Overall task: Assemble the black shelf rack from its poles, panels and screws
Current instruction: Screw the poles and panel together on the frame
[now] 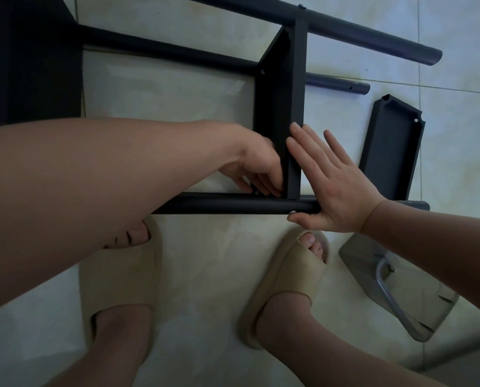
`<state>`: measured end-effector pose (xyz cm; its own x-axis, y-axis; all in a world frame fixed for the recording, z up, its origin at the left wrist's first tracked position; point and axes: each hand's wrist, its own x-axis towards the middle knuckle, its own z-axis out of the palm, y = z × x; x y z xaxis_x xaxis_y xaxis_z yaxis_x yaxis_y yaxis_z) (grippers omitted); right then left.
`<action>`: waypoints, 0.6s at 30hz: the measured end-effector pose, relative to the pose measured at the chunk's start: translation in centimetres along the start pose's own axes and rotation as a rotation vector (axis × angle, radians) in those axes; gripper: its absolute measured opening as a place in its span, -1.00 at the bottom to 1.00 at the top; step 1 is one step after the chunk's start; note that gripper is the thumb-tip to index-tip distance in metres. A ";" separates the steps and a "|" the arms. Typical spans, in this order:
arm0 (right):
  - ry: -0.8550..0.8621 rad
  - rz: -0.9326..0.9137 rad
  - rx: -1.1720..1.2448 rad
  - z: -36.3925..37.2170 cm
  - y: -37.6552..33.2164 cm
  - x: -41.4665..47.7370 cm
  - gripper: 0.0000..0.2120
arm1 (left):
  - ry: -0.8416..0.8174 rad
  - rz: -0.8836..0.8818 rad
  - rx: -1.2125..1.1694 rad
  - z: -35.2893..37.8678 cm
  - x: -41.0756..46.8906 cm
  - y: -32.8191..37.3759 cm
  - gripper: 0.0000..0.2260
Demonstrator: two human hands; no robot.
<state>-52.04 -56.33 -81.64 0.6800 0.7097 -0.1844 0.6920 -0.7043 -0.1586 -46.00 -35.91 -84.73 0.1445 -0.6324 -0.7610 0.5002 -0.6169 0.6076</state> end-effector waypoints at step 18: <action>-0.015 0.011 -0.019 -0.1 -0.1 0.0 0.01 | 0.022 0.201 -0.114 0.6 0.0 -1.3 -0.84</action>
<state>-52.08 -56.20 -81.55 0.6843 0.7011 -0.2005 0.6886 -0.7118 -0.1384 -47.18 -35.35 -85.37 0.2691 -0.7259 -0.6330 0.5522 -0.4222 0.7189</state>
